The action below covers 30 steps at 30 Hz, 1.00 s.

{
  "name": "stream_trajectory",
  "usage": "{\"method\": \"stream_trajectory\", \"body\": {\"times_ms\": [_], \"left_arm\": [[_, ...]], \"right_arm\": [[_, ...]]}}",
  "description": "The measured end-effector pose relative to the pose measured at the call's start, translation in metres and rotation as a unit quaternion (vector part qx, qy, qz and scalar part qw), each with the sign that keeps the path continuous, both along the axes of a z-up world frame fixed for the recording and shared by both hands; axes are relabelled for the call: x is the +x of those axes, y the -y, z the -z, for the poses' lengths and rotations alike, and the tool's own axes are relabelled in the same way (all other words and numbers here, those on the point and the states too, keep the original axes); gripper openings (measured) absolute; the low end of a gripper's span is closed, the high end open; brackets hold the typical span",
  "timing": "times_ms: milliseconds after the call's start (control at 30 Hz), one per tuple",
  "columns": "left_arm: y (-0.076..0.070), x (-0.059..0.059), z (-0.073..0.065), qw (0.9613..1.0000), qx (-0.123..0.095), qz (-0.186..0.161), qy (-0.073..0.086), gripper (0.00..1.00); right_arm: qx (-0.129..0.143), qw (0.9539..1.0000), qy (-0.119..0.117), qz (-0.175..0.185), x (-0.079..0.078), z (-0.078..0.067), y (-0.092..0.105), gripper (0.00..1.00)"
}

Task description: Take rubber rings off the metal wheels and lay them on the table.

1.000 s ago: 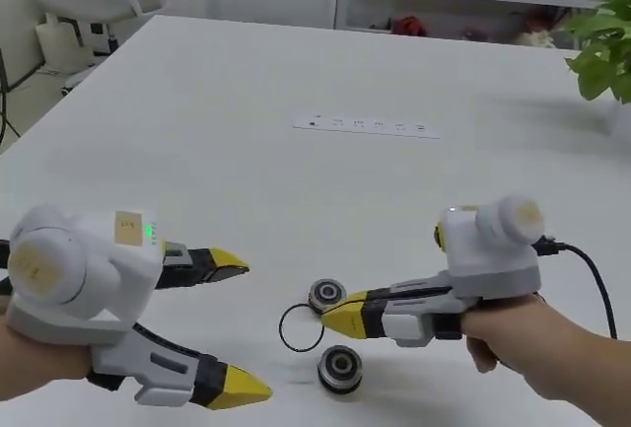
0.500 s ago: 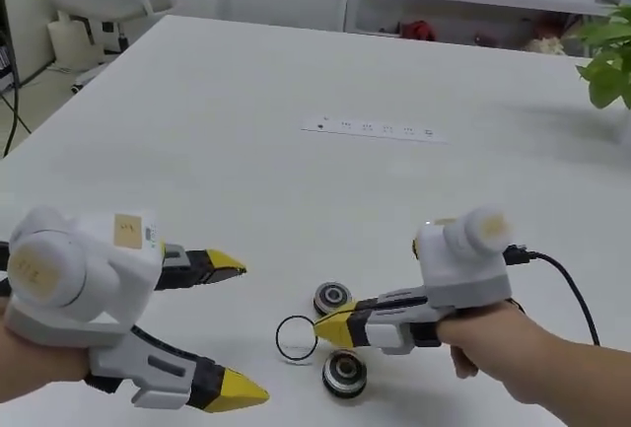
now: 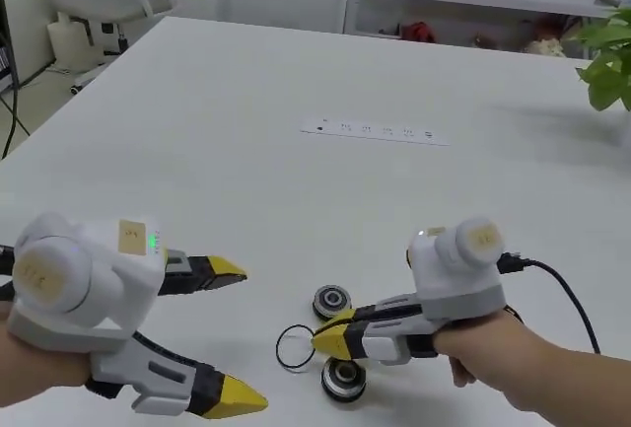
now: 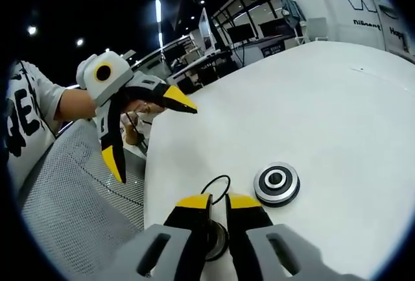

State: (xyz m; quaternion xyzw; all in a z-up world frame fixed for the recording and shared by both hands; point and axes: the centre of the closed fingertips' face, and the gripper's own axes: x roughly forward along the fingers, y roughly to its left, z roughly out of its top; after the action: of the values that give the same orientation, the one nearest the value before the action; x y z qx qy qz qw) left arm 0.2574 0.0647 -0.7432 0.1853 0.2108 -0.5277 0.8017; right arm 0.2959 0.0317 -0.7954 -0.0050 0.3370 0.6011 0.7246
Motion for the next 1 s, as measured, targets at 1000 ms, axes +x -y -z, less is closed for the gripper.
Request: {"method": "stream_trajectory", "body": {"times_ms": [1000], "left_arm": [[0.026, 0.013, -0.009, 0.9998, 0.002, 0.018, 0.003, 0.72]], "right_arm": [[0.047, 0.9986, 0.023, 0.01, -0.001, -0.04, 0.025, 0.23]]}}
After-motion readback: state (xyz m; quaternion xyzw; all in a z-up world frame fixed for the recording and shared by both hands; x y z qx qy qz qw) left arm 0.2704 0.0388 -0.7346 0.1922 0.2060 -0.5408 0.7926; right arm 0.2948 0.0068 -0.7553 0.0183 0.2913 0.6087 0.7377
